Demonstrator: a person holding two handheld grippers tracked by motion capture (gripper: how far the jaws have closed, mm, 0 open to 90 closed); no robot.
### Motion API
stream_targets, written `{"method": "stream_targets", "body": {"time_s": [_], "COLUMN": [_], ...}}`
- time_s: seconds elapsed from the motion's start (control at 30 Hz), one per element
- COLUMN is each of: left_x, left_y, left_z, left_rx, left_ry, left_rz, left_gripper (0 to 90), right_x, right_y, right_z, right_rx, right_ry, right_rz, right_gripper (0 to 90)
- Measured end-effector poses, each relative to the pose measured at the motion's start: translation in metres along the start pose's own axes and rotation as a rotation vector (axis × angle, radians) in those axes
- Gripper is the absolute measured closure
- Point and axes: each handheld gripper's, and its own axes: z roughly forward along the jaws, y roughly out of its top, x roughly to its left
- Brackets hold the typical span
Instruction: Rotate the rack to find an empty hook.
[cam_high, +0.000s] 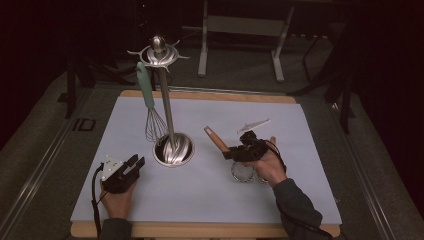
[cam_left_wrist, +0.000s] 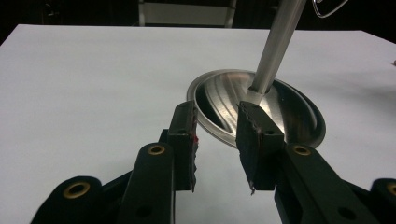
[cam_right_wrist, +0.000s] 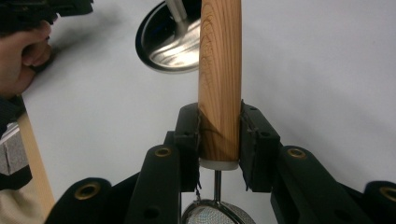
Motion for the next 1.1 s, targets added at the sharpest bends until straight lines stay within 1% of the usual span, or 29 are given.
{"method": "stream_targets", "body": {"time_s": [0.4, 0.53, 0.9, 1.1], "left_x": [0.0, 0.0, 0.0, 0.0], "left_y": [0.0, 0.0, 0.0, 0.0], "left_z": [0.0, 0.0, 0.0, 0.0], "left_rx": [0.0, 0.0, -0.001, 0.0], "left_ry": [0.0, 0.0, 0.0, 0.0], "left_rz": [-0.001, -0.001, -0.001, -0.001], "left_gripper": [68.5, 68.5, 68.6, 68.6], "right_x": [0.008, 0.011, 0.015, 0.019], "right_y": [0.006, 0.007, 0.01, 0.013], "right_z": [-0.006, -0.008, -0.013, -0.018], "right_rx": [-0.066, -0.099, -0.154, -0.205], "right_ry": [0.013, 0.018, 0.022, 0.04], "right_rz": [-0.036, -0.051, -0.076, -0.103], "right_gripper": [70.8, 70.8, 70.8, 70.8]}}
